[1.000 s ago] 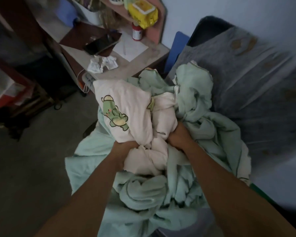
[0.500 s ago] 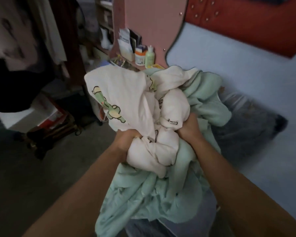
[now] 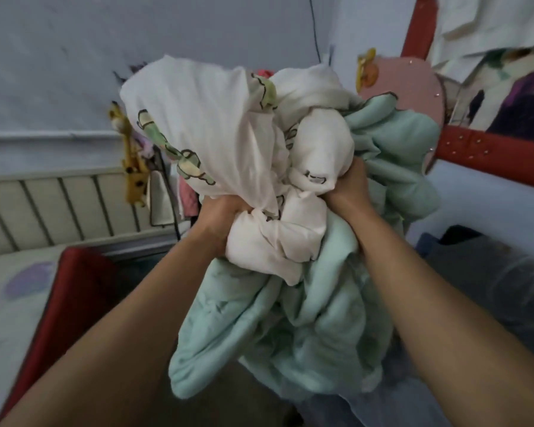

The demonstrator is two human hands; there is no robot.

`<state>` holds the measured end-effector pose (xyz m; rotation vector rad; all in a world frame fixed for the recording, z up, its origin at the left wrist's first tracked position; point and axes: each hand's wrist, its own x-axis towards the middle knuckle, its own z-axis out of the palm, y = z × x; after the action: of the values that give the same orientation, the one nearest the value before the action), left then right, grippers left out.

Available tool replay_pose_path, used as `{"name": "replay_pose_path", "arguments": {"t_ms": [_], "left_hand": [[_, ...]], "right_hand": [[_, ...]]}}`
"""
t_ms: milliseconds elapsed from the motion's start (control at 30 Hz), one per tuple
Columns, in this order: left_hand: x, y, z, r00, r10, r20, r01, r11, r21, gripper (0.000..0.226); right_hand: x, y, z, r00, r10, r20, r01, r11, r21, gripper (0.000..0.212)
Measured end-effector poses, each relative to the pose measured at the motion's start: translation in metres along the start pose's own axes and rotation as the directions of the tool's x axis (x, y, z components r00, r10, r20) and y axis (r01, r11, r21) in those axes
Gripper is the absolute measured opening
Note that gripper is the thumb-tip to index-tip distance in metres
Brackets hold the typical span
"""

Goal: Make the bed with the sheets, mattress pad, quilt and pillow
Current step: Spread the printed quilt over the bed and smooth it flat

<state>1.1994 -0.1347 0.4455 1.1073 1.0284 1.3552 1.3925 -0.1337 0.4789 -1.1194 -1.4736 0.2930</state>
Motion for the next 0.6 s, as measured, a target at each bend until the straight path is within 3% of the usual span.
{"name": "replay_pose_path", "arguments": {"t_ms": [167, 333, 433, 600], "left_hand": [[-0.01, 0.069, -0.102, 0.975, 0.136, -0.175, -0.135, 0.991, 0.019, 0.062], [-0.022, 0.128, -0.195, 0.864, 0.314, -0.395, -0.301, 0.949, 0.095, 0.052], [-0.018, 0.147, -0.256, 0.792, 0.344, -0.505, -0.308, 0.938, 0.158, 0.08], [-0.021, 0.168, -0.338, 0.543, 0.394, -0.741, -0.302, 0.916, 0.266, 0.097]], "right_hand": [[0.025, -0.076, 0.092, 0.977, -0.206, 0.061, 0.191, 0.964, 0.187, 0.022], [0.056, -0.136, 0.208, 0.906, -0.415, 0.077, 0.359, 0.854, 0.376, 0.012], [0.07, -0.163, 0.281, 0.868, -0.487, 0.097, 0.389, 0.789, 0.476, 0.013], [0.078, -0.208, 0.395, 0.799, -0.577, 0.172, 0.303, 0.632, 0.713, 0.017]]}}
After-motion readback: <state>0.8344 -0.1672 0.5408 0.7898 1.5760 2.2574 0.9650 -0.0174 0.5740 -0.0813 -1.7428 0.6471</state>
